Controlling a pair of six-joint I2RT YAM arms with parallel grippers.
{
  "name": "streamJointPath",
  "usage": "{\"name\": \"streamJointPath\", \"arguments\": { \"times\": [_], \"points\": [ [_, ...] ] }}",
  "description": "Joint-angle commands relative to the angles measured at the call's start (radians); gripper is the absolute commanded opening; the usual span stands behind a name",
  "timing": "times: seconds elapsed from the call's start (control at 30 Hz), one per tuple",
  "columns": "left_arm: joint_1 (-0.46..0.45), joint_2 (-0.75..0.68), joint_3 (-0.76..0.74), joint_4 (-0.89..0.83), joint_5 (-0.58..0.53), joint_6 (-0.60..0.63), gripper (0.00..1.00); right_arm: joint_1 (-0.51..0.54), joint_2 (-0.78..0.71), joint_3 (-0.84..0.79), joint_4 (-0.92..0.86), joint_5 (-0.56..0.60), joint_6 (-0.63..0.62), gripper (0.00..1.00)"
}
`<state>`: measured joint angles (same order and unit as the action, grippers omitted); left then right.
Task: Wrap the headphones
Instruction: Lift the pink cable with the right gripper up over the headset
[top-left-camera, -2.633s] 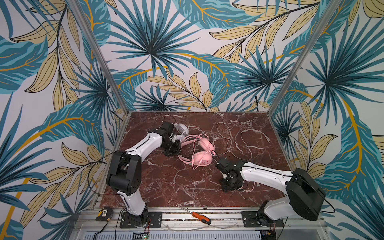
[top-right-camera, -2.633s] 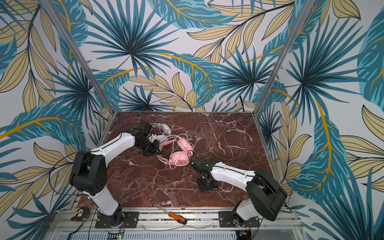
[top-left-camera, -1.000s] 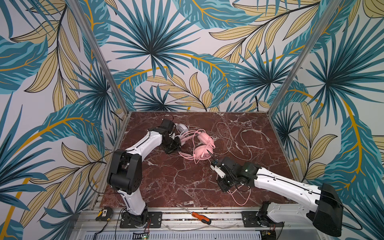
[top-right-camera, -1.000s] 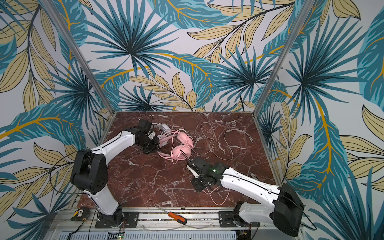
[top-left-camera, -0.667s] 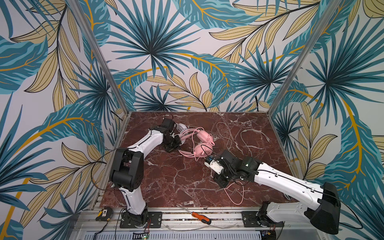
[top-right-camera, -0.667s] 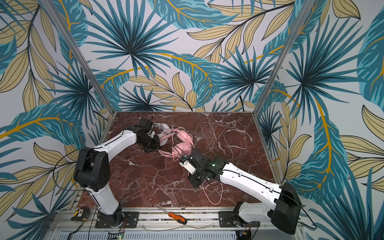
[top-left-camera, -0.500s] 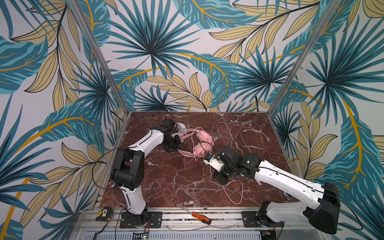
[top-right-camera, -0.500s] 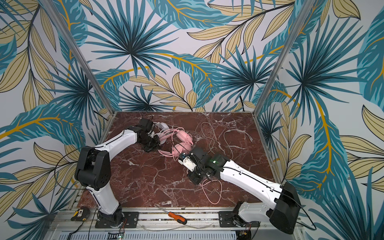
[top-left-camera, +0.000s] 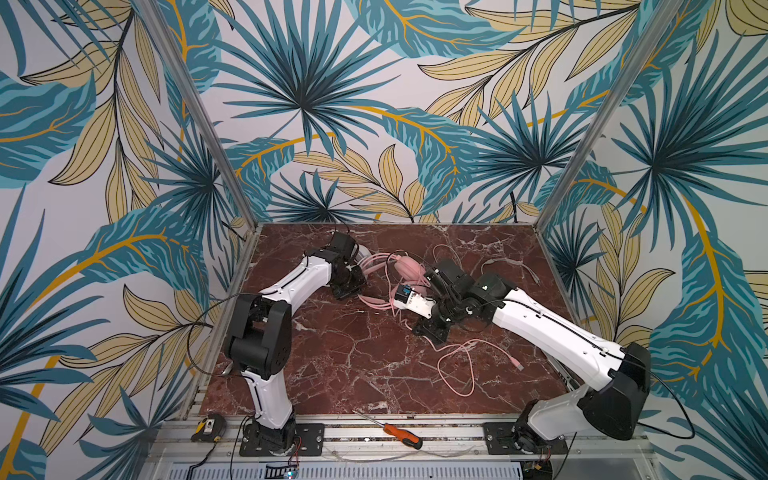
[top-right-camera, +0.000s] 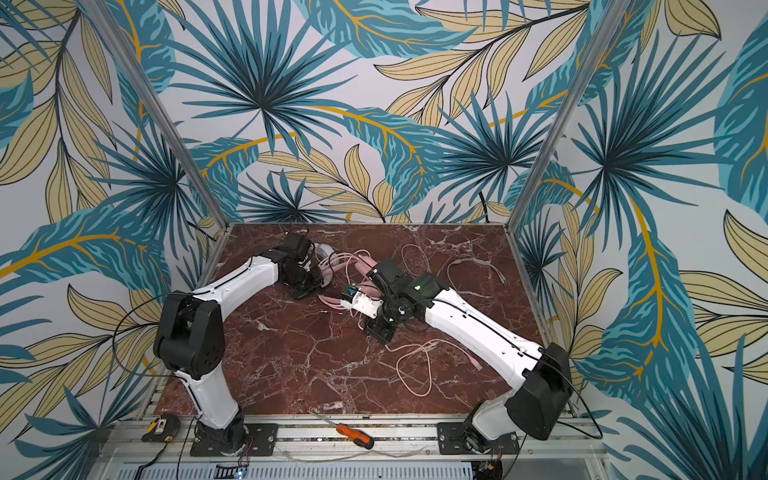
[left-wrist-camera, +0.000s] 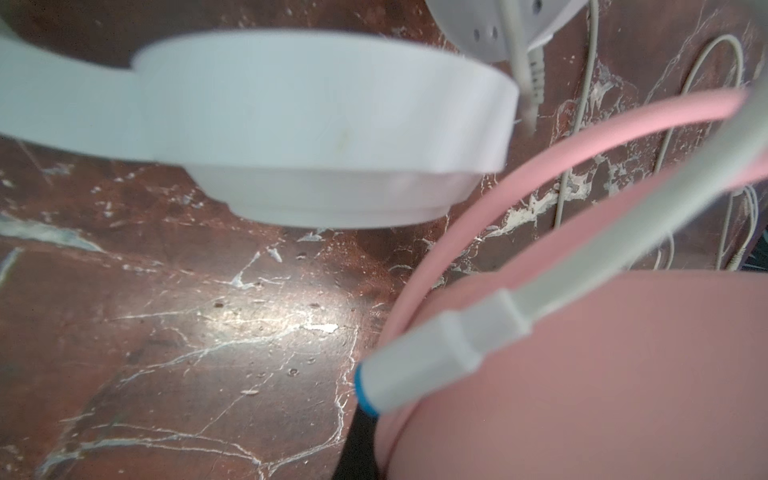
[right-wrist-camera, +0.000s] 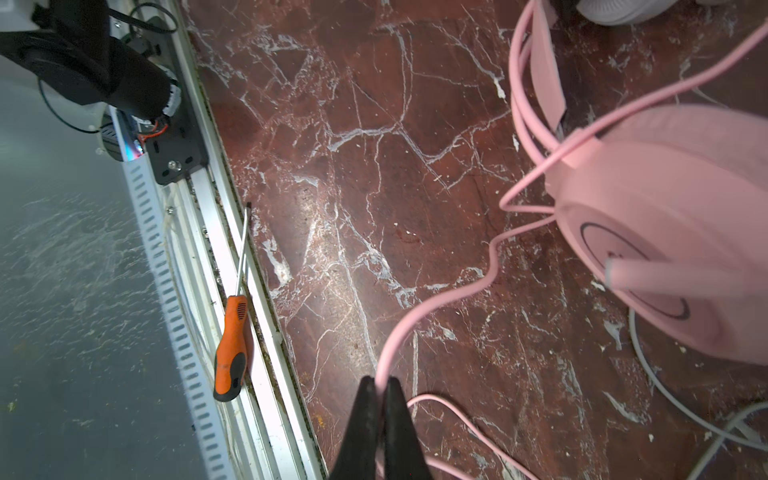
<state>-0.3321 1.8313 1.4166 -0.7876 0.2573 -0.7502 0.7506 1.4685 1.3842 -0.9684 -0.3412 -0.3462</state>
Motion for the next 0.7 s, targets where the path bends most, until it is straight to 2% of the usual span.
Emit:
{"name": "streamJointPath", "arguments": {
  "times": [0.0,0.3,0.67],
  "points": [
    [-0.035,-0.047,0.056,-0.019,-0.023,0.007,0.0,-0.009,0.005,0.042,-0.07,-0.084,-0.083,0.0],
    [-0.068,-0.04,0.069,-0.079,-0.075,0.058,0.0,-0.071,0.031,0.136,-0.108,-0.07,-0.15,0.0],
    [-0.093,-0.035,0.082,-0.13,-0.095,0.134,0.0,-0.118,0.161,0.346,-0.187,-0.058,-0.204,0.0]
  ]
}}
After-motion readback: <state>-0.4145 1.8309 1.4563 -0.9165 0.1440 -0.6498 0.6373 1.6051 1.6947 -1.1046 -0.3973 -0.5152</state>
